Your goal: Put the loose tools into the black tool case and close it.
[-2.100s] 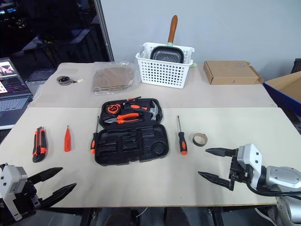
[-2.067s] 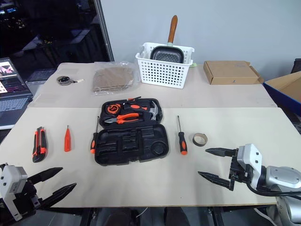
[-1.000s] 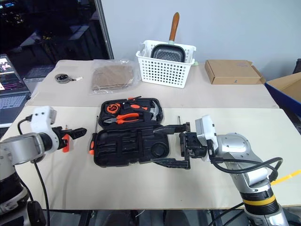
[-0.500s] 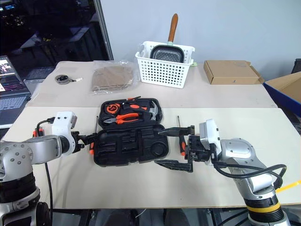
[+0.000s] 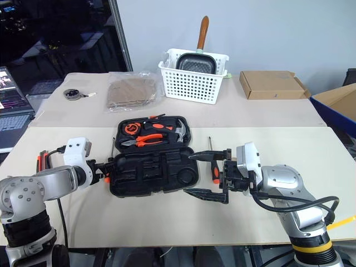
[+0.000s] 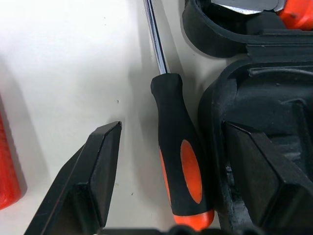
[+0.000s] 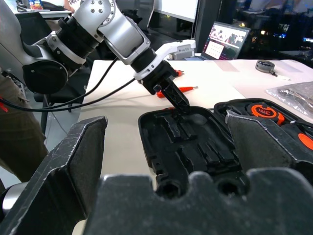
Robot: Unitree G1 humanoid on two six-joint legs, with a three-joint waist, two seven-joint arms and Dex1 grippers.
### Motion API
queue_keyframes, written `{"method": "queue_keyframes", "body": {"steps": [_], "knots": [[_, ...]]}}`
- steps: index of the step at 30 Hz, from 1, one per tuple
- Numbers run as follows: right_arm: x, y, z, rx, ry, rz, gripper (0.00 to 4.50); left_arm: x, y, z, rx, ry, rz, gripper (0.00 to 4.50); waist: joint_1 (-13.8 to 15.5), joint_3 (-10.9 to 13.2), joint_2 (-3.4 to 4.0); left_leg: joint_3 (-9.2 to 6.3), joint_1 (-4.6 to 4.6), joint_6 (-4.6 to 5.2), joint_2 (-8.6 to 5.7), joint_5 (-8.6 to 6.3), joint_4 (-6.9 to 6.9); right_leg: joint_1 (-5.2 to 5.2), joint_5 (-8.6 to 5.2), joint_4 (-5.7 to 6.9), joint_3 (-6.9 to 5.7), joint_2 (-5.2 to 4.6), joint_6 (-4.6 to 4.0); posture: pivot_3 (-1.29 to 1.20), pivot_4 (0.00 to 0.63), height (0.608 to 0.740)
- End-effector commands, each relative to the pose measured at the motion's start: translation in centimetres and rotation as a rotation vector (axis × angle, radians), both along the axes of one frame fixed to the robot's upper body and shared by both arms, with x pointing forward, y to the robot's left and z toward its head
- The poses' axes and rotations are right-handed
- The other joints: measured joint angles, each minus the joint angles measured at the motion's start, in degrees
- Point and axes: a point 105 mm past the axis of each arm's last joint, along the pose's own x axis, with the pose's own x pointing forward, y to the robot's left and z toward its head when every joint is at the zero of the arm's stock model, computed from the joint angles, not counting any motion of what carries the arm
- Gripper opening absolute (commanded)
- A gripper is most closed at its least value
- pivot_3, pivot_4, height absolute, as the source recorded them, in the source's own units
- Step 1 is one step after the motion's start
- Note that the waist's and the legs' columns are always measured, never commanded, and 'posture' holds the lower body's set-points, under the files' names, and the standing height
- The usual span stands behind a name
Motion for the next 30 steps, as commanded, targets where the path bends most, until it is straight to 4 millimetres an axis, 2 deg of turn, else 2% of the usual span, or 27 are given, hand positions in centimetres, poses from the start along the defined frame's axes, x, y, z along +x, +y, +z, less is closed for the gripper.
{"method": "queue_keyframes", "body": {"steps": [1, 2, 6, 9, 11, 13, 17, 18, 21, 25, 30], "knots": [[-0.2, -0.1, 1.2, 0.003, -0.072, -0.001, 4.5, -0.9, 0.4, -1.6, 0.034, 0.076, 0.002, 2.96, -0.01, -0.02, 0.0, 0.0, 0.0, 0.01, 0.0, 0.0, 0.0, 0.0, 0.0, -0.01, 0.01, 0.0, 0.0, 0.0, 0.15, 0.74], [-0.2, -0.1, 1.2, 0.002, -0.074, 0.0, 4.5, -1.0, 0.7, -1.7, 0.04, 0.077, 0.019, 2.76, -0.02, -0.05, 0.0, 0.02, 0.01, 0.02, -0.01, -0.01, 0.0, 0.0, 0.0, -0.01, 0.03, -0.01, 0.01, 0.0, 0.15, 0.74], [-0.2, -0.1, 1.2, -0.002, -0.076, -0.003, 4.5, -0.7, 1.7, -0.5, 0.015, 0.007, 0.075, 1.31, -0.48, -0.08, 0.02, 0.05, 0.06, 0.02, 0.02, -0.01, 0.0, 0.01, 0.0, 0.01, 0.08, 0.03, 0.0, 0.0, 0.15, 0.74], [-0.2, -0.1, 1.1, -0.005, -0.075, -0.006, 4.5, -0.2, 1.1, 1.0, -0.069, -0.096, 0.059, 0.41, -0.64, -0.07, 0.01, 0.03, 0.08, 0.0, 0.04, 0.0, 0.0, -0.01, 0.0, 0.07, 0.11, 0.05, -0.01, 0.0, 0.15, 0.74], [-0.2, -0.1, 1.1, -0.005, -0.075, -0.007, 4.5, -0.3, 0.8, 1.5, -0.128, -0.132, 0.042, 0.41, -0.55, -0.07, 0.0, 0.0, 0.05, -0.03, 0.04, 0.02, 0.0, -0.02, 0.01, 0.07, 0.09, 0.1, -0.03, 0.0, 0.15, 0.74], [-0.1, 0.0, 1.1, -0.006, -0.074, -0.007, 4.5, -0.7, 1.0, 1.4, -0.111, -0.126, 0.022, 0.41, -0.42, -0.05, -0.03, 0.0, 0.02, -0.03, 0.02, 0.02, 0.01, -0.04, 0.01, 0.06, 0.09, 0.12, -0.03, 0.0, 0.15, 0.74], [0.0, 0.1, 1.0, -0.005, -0.075, -0.006, 4.5, -0.9, 2.1, 1.6, -0.078, -0.138, 0.046, 1.37, -0.18, -0.05, -0.03, 0.01, -0.03, 0.04, 0.0, -0.03, 0.0, -0.06, -0.02, -0.02, 0.09, 0.09, 0.02, 0.0, 0.15, 0.74], [0.0, 0.1, 1.0, -0.005, -0.076, -0.006, 4.5, -1.0, 2.6, 1.8, -0.068, -0.148, 0.069, 1.86, -0.09, -0.05, -0.03, 0.01, -0.03, 0.06, -0.01, -0.03, 0.0, -0.06, -0.02, -0.03, 0.09, 0.08, 0.03, 0.0, 0.15, 0.74], [0.0, 0.2, 1.0, -0.005, -0.077, -0.007, 4.5, -1.2, 4.1, 2.4, -0.053, -0.179, 0.123, 2.77, -0.05, -0.05, -0.03, 0.01, -0.04, 0.08, -0.02, -0.05, 0.0, -0.06, -0.03, -0.05, 0.09, 0.04, 0.04, 0.0, 0.15, 0.74], [0.1, 0.2, 0.9, -0.006, -0.078, -0.011, 4.5, -1.6, 4.9, 3.1, -0.064, -0.2, 0.118, 2.77, 0.15, -0.04, -0.03, 0.0, -0.04, 0.08, -0.02, -0.05, 0.0, -0.05, -0.03, -0.04, 0.06, 0.02, 0.04, 0.0, 0.15, 0.74], [0.2, 0.4, 0.9, -0.004, -0.079, -0.011, 4.5, -1.6, 4.7, 2.4, 0.027, -0.144, 0.043, 2.77, 0.22, -0.04, -0.04, 0.0, -0.04, 0.08, -0.02, -0.05, 0.0, -0.04, -0.03, -0.04, 0.04, 0.0, 0.04, 0.0, 0.15, 0.74]]}}
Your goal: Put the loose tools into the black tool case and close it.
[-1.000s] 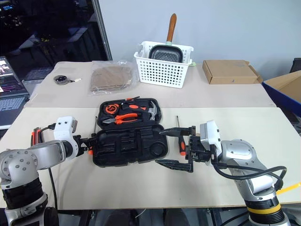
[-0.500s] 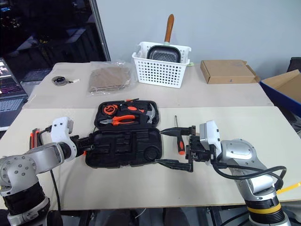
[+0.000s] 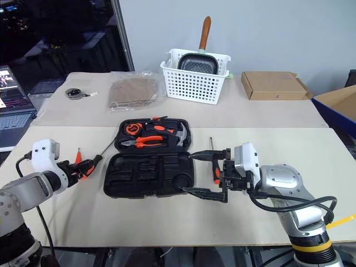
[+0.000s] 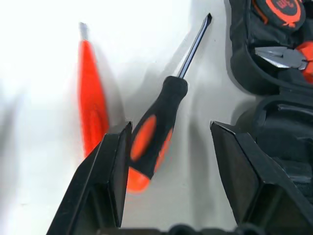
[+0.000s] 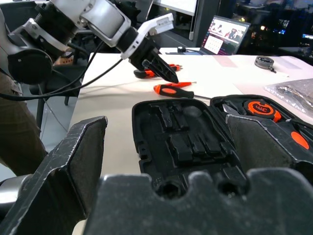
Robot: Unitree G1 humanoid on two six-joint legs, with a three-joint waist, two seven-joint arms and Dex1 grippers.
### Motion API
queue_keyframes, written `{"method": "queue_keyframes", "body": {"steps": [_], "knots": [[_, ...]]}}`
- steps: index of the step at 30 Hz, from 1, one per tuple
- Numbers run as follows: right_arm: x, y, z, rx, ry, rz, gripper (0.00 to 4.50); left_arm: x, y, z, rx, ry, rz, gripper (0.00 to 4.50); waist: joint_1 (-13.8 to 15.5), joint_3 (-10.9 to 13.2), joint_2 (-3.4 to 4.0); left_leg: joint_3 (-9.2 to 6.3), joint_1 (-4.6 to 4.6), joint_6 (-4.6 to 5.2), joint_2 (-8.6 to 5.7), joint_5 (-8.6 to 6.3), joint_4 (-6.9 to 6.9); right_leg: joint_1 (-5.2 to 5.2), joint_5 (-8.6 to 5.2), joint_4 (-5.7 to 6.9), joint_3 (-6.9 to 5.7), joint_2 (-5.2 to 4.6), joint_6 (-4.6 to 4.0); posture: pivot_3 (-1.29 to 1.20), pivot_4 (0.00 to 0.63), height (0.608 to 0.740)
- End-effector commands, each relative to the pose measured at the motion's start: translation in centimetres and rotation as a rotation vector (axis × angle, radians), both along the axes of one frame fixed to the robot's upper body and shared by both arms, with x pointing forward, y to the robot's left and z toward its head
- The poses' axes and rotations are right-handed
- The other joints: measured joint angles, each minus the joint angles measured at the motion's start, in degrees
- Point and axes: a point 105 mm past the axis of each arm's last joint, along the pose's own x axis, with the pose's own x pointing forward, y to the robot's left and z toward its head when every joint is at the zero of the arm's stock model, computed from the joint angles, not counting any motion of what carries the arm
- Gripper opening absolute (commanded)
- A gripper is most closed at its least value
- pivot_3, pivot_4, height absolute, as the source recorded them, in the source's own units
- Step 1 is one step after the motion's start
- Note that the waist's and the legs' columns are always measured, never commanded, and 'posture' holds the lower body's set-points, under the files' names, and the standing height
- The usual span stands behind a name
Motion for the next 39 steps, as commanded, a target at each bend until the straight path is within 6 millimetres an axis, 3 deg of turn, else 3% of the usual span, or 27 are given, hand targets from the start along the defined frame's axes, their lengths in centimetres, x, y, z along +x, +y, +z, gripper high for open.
{"method": "queue_keyframes", "body": {"steps": [1, 5, 6, 7, 10, 17, 20, 24, 26, 28, 32, 34, 36, 39], "knots": [[-0.1, 0.2, 1.1, 0.015, -0.065, 0.008, 4.5, 0.4, -0.5, 0.4, 0.078, -0.011, -0.071, 2.77, 0.02, 0.0, 0.0, 0.0, 0.0, 0.0, 0.0, 0.0, 0.0, 0.0, 0.0, 0.0, 0.0, -0.01, 0.0, 0.0, 0.15, 0.74], [-0.1, 0.3, 1.2, 0.016, -0.066, 0.008, 4.5, 1.1, -0.3, 0.7, 0.171, -0.002, -0.136, 2.77, 0.01, 0.01, -0.01, 0.0, -0.02, 0.0, 0.01, 0.0, 0.0, -0.02, 0.0, -0.02, -0.01, -0.01, -0.01, 0.0, 0.15, 0.74], [-0.1, 0.3, 1.2, 0.015, -0.066, 0.008, 4.5, 1.3, -0.3, 1.0, 0.188, -0.008, -0.151, 3.26, 0.02, 0.01, -0.01, 0.0, -0.01, 0.0, 0.01, 0.0, -0.01, -0.02, -0.01, 0.0, -0.01, -0.01, -0.02, 0.0, 0.15, 0.74], [-0.1, 0.3, 1.1, 0.015, -0.066, 0.007, 4.5, 1.5, -0.2, 1.2, 0.199, -0.012, -0.161, 3.41, 0.02, 0.01, -0.01, -0.01, -0.02, 0.0, 0.02, 0.0, -0.01, -0.03, -0.01, -0.02, -0.02, -0.01, -0.03, 0.0, 0.15, 0.74], [-0.2, 0.2, 1.1, 0.015, -0.066, 0.003, 4.5, 2.0, 0.1, 1.1, 0.244, 0.021, -0.203, 4.48, -0.05, 0.01, -0.01, 0.01, -0.03, 0.01, 0.02, -0.01, -0.02, -0.05, -0.01, -0.03, -0.01, -0.07, -0.03, 0.0, 0.15, 0.74], [-0.1, 0.4, 1.2, 0.018, -0.067, -0.002, 4.5, 3.2, -0.3, -1.4, 0.266, 0.118, -0.279, 4.48, 0.04, 0.02, -0.01, 0.03, -0.08, 0.07, 0.01, -0.04, -0.02, -0.07, -0.02, -0.06, -0.07, -0.07, -0.02, 0.0, 0.15, 0.74], [-0.1, 0.3, 1.2, 0.017, -0.07, -0.005, 4.5, 3.7, -0.2, -2.2, 0.277, 0.127, -0.304, 3.72, 0.0, 0.01, 0.0, 0.03, -0.1, 0.07, 0.02, -0.04, -0.02, -0.09, -0.02, -0.06, -0.08, -0.05, -0.03, 0.0, 0.15, 0.74], [-0.1, 0.3, 1.2, 0.014, -0.072, -0.01, 4.5, 3.7, 0.4, -2.6, 0.296, 0.131, -0.304, 2.15, 0.04, 0.01, 0.0, 0.03, -0.08, 0.07, 0.04, -0.04, -0.02, -0.08, -0.02, -0.03, -0.07, -0.06, -0.03, 0.0, 0.15, 0.74], [-0.2, 0.3, 1.2, 0.013, -0.072, -0.013, 4.5, 3.8, 0.5, -2.1, 0.289, 0.093, -0.299, 1.45, 0.06, 0.01, 0.0, 0.03, -0.08, 0.08, 0.03, -0.04, -0.01, -0.07, -0.02, -0.04, -0.07, -0.07, -0.03, 0.0, 0.15, 0.74], [-0.2, 0.2, 1.2, 0.015, -0.07, -0.022, 4.5, 4.4, 0.0, 0.3, 0.204, -0.073, -0.285, 0.87, 0.07, 0.01, 0.0, 0.03, -0.09, 0.08, 0.03, -0.04, -0.01, -0.07, -0.02, -0.05, -0.08, -0.09, -0.03, 0.0, 0.15, 0.74], [-0.1, 0.0, 1.1, 0.019, -0.067, -0.037, 4.5, 3.8, -1.1, 5.0, 0.11, -0.338, -0.339, 0.87, 0.05, 0.04, -0.06, 0.01, -0.25, 0.11, 0.08, -0.06, 0.0, -0.16, -0.02, -0.08, -0.13, -0.16, -0.03, 0.0, 0.15, 0.74], [-0.1, -0.3, 1.0, 0.023, -0.059, -0.052, 4.5, 1.8, -4.6, 7.7, 0.061, -0.396, -0.613, 0.87, -0.04, 0.05, -0.07, 0.0, -0.3, 0.1, 0.14, -0.06, 0.0, -0.2, -0.02, -0.1, -0.12, -0.17, -0.03, 0.0, 0.15, 0.74], [-0.1, -0.6, 0.9, 0.021, -0.053, -0.064, 4.5, -0.4, -7.8, 7.5, 0.169, -0.351, -0.908, 0.87, -0.03, 0.08, -0.13, -0.01, -0.35, 0.08, 0.19, -0.06, 0.0, -0.24, -0.02, -0.11, -0.14, -0.1, -0.04, 0.0, 0.15, 0.74], [0.0, -0.9, 0.7, 0.017, -0.048, -0.076, 4.5, -1.1, -9.2, 5.5, 0.33, -0.262, -1.119, 0.87, 0.08, -0.04, 0.41, 0.12, -0.22, 0.1, 0.06, -0.11, -0.01, -0.15, -0.09, -0.12, -0.17, -0.08, -0.03, 0.0, 0.15, 0.74]]}}
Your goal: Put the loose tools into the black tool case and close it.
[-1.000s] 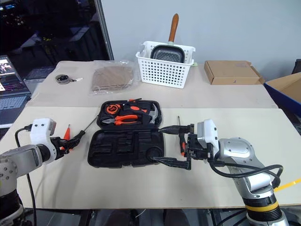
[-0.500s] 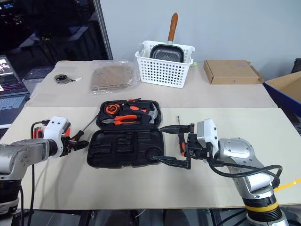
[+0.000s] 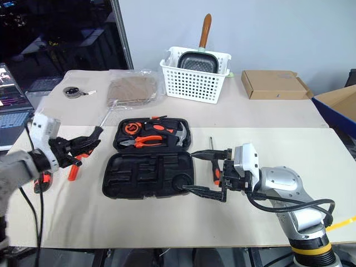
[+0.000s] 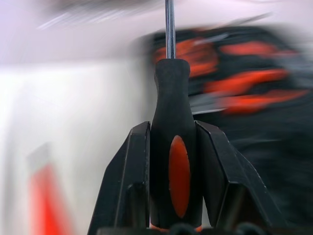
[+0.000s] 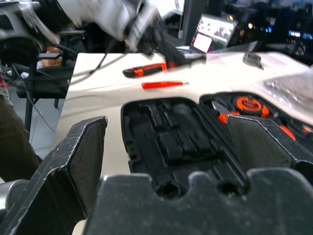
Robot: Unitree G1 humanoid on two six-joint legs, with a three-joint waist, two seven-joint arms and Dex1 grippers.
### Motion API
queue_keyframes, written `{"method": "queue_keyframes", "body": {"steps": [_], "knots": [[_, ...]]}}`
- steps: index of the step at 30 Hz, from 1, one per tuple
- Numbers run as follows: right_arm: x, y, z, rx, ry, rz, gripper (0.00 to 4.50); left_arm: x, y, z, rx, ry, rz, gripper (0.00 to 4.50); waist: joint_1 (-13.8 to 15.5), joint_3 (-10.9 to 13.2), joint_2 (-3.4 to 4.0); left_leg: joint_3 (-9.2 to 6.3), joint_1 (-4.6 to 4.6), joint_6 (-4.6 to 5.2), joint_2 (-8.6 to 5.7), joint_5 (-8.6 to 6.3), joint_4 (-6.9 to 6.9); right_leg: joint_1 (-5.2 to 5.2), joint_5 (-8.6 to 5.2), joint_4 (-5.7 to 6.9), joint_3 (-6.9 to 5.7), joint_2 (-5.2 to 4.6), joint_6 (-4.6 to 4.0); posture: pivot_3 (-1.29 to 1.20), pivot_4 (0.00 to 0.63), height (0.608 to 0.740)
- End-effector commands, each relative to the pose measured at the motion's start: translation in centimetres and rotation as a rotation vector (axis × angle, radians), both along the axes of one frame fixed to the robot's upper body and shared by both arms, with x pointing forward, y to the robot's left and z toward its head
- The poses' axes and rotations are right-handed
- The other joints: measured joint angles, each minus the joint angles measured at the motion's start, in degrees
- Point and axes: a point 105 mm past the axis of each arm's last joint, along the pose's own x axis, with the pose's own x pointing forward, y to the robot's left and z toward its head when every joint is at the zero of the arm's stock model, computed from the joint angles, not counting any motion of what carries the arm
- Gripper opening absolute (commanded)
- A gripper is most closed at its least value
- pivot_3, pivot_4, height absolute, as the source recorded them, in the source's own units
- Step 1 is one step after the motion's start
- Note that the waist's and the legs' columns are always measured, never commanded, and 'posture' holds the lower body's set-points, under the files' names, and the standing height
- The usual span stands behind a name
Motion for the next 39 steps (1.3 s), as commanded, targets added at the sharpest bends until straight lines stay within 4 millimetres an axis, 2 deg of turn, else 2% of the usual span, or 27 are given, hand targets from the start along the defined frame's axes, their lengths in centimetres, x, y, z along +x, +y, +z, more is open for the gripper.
{"method": "queue_keyframes", "body": {"steps": [1, 6, 10, 13, 20, 31, 36, 38, 39], "knots": [[-0.1, -0.4, 1.1, 0.007, -0.059, -0.012, 4.5, -0.5, -2.3, -2.2, 0.156, 0.019, -0.213, 0.87, 0.17, -0.09, 0.47, 0.04, 0.09, 0.06, -0.09, -0.03, 0.0, 0.09, -0.04, 0.0, 0.05, -0.07, 0.07, 0.0, 0.15, 0.74], [-0.1, -0.8, 1.3, -0.006, -0.073, -0.03, 4.5, 4.4, -3.4, -3.8, 0.326, -0.015, -0.283, 0.87, 1.04, 0.04, 0.23, 0.05, 0.11, 0.25, -0.21, 0.27, 0.1, 0.13, -0.02, 0.04, 0.06, 0.15, 0.1, 0.0, 0.15, 0.74], [-0.5, -0.9, 1.4, -0.016, -0.083, -0.048, 4.5, 6.1, -3.8, -4.1, 0.41, -0.012, -0.346, 0.87, 0.89, 0.04, 0.21, 0.04, -0.03, 0.35, -0.22, 0.34, 0.1, 0.07, 0.08, 0.0, 0.12, 0.19, 0.13, 0.0, 0.15, 0.74], [-0.9, -1.5, 1.2, -0.027, -0.079, -0.084, 4.5, 6.5, -2.7, -5.1, 0.521, 0.004, -0.412, 0.87, 0.36, 0.04, 0.22, 0.04, -0.13, 0.54, -0.2, 0.23, 0.11, -0.01, 0.03, 0.02, 0.21, 0.19, 0.22, 0.0, 0.15, 0.74], [-1.1, -3.1, 0.8, -0.062, -0.072, -0.165, 4.5, 7.0, -1.7, -6.4, 0.59, 0.029, -0.478, 0.87, 0.58, 0.04, 0.22, -0.02, -0.93, 0.7, -0.22, 0.13, 0.34, -0.52, 0.0, 0.04, 0.08, 0.09, 0.38, 0.0, 0.15, 0.74], [-1.0, -5.3, 0.2, -0.14, -0.038, -0.182, 4.5, 7.5, -2.6, -7.1, 0.596, 0.032, -0.504, 0.87, 0.53, 0.01, 0.26, -0.04, -0.33, 0.8, -0.2, 0.08, 0.53, 0.03, 0.03, 0.08, 0.12, 0.14, 0.41, 0.0, 0.15, 0.74], [-1.0, -6.2, 0.0, -0.167, -0.026, -0.172, 4.5, 7.9, -2.0, -7.6, 0.64, 0.028, -0.492, 0.87, 0.54, 0.01, 0.26, -0.04, -0.33, 0.8, -0.23, 0.07, 0.53, 0.06, 0.05, 0.04, 0.15, 0.11, 0.45, 0.0, 0.15, 0.74], [-0.9, -6.5, -0.1, -0.172, -0.025, -0.172, 4.5, 8.1, -1.9, -7.6, 0.638, 0.022, -0.489, 1.88, 0.54, 0.01, 0.26, -0.04, -0.34, 0.82, -0.22, 0.06, 0.53, 0.05, 0.05, 0.05, 0.14, 0.11, 0.45, 0.0, 0.15, 0.74], [-0.9, -6.5, -0.1, -0.173, -0.026, -0.172, 4.5, 8.3, -1.9, -7.4, 0.636, 0.009, -0.48, 2.07, 0.61, 0.01, 0.27, -0.05, -0.33, 0.82, -0.22, 0.06, 0.53, 0.05, 0.05, 0.05, 0.14, 0.11, 0.44, 0.0, 0.15, 0.74]]}}
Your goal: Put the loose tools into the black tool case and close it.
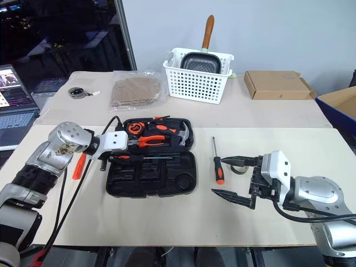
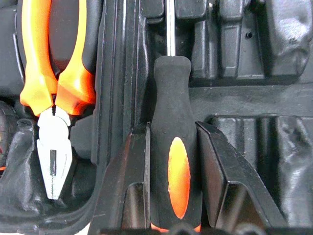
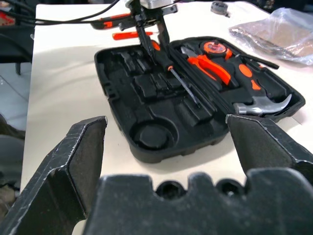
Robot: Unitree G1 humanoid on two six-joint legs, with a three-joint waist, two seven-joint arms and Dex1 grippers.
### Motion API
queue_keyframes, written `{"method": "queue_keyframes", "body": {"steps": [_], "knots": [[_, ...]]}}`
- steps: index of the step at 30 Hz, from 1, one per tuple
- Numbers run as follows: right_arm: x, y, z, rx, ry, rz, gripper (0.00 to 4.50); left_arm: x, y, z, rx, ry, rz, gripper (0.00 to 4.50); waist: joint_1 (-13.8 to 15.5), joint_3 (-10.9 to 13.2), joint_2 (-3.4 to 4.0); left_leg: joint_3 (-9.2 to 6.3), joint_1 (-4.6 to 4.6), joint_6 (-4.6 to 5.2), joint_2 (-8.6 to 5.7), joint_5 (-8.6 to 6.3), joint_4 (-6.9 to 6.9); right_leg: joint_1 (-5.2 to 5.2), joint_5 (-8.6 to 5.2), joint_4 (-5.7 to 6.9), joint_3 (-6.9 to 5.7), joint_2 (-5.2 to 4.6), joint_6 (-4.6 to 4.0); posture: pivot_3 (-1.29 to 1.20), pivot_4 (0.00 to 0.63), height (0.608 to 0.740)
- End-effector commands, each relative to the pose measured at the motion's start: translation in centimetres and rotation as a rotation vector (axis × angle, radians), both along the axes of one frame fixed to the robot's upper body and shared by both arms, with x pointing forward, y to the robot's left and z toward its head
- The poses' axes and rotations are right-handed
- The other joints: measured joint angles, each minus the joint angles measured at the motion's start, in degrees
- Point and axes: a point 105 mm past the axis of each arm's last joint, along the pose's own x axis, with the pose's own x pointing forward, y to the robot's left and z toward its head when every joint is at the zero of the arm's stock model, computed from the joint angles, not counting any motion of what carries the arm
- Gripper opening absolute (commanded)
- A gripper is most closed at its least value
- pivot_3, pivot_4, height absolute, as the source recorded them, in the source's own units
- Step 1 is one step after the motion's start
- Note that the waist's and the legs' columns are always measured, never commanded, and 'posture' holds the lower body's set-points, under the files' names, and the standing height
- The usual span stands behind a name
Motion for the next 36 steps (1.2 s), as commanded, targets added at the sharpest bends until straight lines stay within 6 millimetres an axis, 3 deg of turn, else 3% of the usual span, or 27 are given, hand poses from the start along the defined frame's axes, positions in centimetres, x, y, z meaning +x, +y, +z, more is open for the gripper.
{"method": "queue_keyframes", "body": {"steps": [1, 4, 8, 10, 11, 18, 22, 30, 36], "knots": [[-0.2, -0.6, 0.9, -0.01, -0.053, 0.005, 4.5, 0.8, 0.6, 1.1, 0.008, -0.06, 0.023, 2.5, 0.14, -0.02, 0.03, -0.01, 0.0, 0.0, 0.0, 0.0, 0.0, 0.01, 0.0, 0.02, -0.01, 0.0, 0.0, 0.0, 0.15, 0.74], [-0.3, -0.6, 1.0, -0.007, -0.055, 0.003, 4.5, 0.6, 0.7, 3.5, -0.071, -0.107, 0.036, 3.32, 0.34, -0.05, 0.09, -0.01, 0.1, -0.02, 0.0, 0.02, 0.02, 0.08, 0.01, 0.07, 0.0, -0.02, -0.01, 0.0, 0.15, 0.74], [-0.4, -0.6, 0.8, -0.004, -0.058, 0.001, 4.5, -1.4, 0.7, 6.9, -0.284, -0.054, 0.115, 3.32, -0.12, -0.05, 0.1, -0.02, 0.01, -0.02, 0.05, 0.03, 0.05, 0.0, 0.02, 0.06, -0.01, 0.0, 0.0, 0.0, 0.15, 0.74], [-0.3, -0.5, 0.8, 0.004, -0.058, -0.001, 4.5, -2.1, 0.3, 7.6, -0.426, -0.019, 0.197, 2.78, -0.36, -0.06, 0.11, -0.02, -0.04, 0.0, 0.08, 0.02, 0.05, -0.02, 0.02, 0.06, -0.01, -0.02, 0.02, 0.0, 0.15, 0.74], [-0.3, -0.4, 0.8, 0.009, -0.058, -0.002, 4.5, -2.3, 0.0, 7.4, -0.485, -0.011, 0.239, 2.68, -0.44, -0.07, 0.13, -0.03, -0.03, 0.0, 0.07, 0.01, 0.05, -0.01, 0.0, 0.05, -0.01, -0.04, 0.04, 0.0, 0.15, 0.74], [-0.1, -0.2, 0.8, 0.023, -0.058, -0.008, 4.5, -1.7, -2.5, 4.9, -0.749, -0.067, 0.515, 0.06, -0.04, -0.12, 0.21, -0.09, -0.01, 0.02, 0.01, 0.0, 0.15, 0.09, -0.01, 0.08, 0.01, -0.13, 0.15, 0.0, 0.15, 0.74], [0.0, 0.1, 1.0, 0.027, -0.061, -0.006, 4.5, -0.7, -2.5, 3.1, -0.815, -0.153, 0.704, 0.03, 0.23, -0.12, 0.21, -0.09, 0.03, 0.01, 0.0, 0.0, 0.16, 0.14, 0.12, 0.06, 0.07, -0.12, 0.14, 0.0, 0.15, 0.74], [0.1, 0.1, 1.2, 0.02, -0.068, -0.01, 4.5, -1.8, -2.2, -2.9, -0.655, -0.1, 0.765, 0.03, -0.36, -0.13, 0.21, -0.07, 0.27, -0.05, 0.02, 0.03, 0.0, 0.21, 0.16, 0.09, 0.13, -0.06, 0.05, 0.0, 0.15, 0.74], [0.2, 0.1, 1.0, 0.01, -0.059, -0.035, 4.5, -2.1, -1.8, -5.0, -0.559, -0.079, 0.733, 0.03, -0.59, -0.32, 0.28, 0.01, 0.47, -0.05, 0.02, 0.03, 0.0, 0.38, 0.16, 0.08, 0.19, -0.1, 0.05, 0.0, 0.15, 0.74]]}}
